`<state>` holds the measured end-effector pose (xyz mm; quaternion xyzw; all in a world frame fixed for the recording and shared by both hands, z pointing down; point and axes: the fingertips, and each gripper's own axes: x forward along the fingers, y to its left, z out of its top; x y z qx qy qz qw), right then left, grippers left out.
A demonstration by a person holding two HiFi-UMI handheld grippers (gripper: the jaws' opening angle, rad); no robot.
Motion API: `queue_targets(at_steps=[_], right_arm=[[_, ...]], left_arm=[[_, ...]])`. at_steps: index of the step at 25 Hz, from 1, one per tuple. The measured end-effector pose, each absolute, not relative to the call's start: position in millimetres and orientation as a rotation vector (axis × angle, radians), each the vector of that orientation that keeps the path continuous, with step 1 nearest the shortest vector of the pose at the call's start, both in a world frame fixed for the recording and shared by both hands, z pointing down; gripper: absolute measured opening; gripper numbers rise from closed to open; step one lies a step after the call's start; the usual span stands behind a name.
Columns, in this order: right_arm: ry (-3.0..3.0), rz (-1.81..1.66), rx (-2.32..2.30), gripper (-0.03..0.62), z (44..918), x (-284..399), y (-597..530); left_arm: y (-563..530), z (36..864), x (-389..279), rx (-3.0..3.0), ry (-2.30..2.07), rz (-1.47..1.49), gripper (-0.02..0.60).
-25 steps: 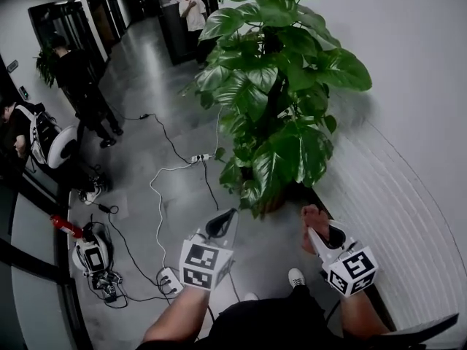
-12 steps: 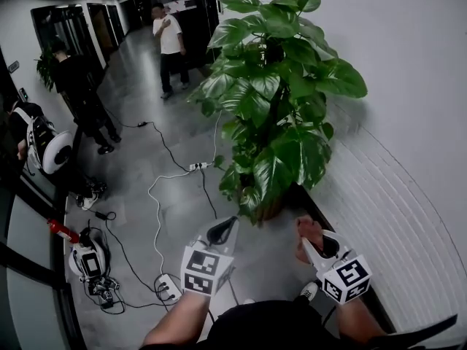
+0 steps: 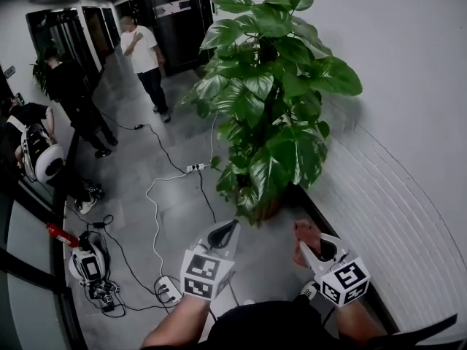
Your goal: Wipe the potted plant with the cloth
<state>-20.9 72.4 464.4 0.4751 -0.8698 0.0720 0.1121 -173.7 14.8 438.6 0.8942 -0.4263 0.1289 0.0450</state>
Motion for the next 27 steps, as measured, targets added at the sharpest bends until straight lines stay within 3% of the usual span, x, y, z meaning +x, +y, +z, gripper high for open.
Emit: queue_targets(at_steps=[27], right_arm=[[-2.560, 0.187, 1.358, 0.063, 464.1, -32.0, 55.1]], left_arm=[[2.8, 436.7, -179.3, 2.735, -1.322, 0.357, 0.017]])
